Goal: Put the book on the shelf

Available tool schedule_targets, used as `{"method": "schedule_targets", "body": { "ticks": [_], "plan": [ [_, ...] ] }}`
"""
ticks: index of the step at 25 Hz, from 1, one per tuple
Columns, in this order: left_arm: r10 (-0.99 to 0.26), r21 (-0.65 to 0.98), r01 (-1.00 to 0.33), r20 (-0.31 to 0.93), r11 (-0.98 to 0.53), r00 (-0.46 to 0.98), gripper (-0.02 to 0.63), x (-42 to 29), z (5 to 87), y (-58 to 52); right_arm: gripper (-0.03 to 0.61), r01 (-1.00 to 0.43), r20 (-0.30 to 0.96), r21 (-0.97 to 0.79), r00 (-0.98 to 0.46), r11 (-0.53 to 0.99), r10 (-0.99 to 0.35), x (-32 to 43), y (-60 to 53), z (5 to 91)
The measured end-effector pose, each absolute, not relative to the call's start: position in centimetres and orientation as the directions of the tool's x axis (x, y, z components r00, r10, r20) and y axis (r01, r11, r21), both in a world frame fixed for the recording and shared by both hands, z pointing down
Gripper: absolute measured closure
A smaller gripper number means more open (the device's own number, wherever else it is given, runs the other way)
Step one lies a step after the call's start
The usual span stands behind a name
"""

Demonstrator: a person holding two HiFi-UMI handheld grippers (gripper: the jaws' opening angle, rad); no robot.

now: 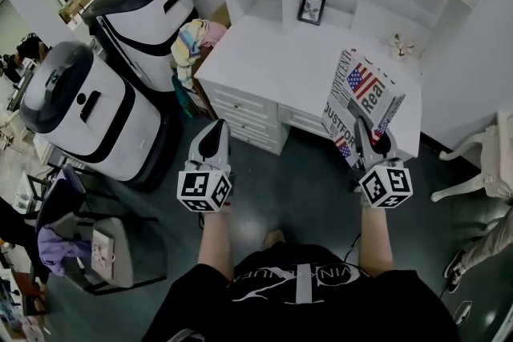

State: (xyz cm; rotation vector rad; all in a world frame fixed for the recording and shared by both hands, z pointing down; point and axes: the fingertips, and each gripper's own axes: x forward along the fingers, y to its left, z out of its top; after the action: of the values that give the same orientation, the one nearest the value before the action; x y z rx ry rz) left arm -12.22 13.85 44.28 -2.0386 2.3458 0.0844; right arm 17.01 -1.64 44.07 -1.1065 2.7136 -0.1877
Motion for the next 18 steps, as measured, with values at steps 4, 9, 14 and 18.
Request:
{"method": "schedule_targets", "body": {
  "ticks": [4, 9, 14, 18],
  "plan": [
    [-0.991, 0.023, -0.993, -0.059, 0.115, -0.116, 0.614, -14.3, 44.6, 12.2, 0.419, -0.688, -0.133, -0.195, -0.687, 0.698, -0.714, 15.0, -2.3, 44.3],
    [-0.996, 0.059, -0.995, -0.036, 0.082, -0.084, 0.614, -17.7, 45.3, 9.3, 0.419, -0.707, -0.09, -0.191, -0.679, 0.681, -0.729, 11.9, -4.0, 44.6],
    [-0.999, 0.058, -0.998, -0.047, 0.025, -0.028, 0.614, -17.1, 44.7, 7.0, 0.419, -0.727, -0.096, -0.198, -0.653, 0.658, -0.751, 12.3, -4.7, 44.0],
    [-0.999, 0.061, -0.998, -0.045, 0.004, -0.006, 0.614, -19.0, 45.0, 2.7, 0.419, -0.731, -0.101, -0.193, -0.649, 0.655, -0.754, 10.0, -8.2, 44.3]
  ]
}}
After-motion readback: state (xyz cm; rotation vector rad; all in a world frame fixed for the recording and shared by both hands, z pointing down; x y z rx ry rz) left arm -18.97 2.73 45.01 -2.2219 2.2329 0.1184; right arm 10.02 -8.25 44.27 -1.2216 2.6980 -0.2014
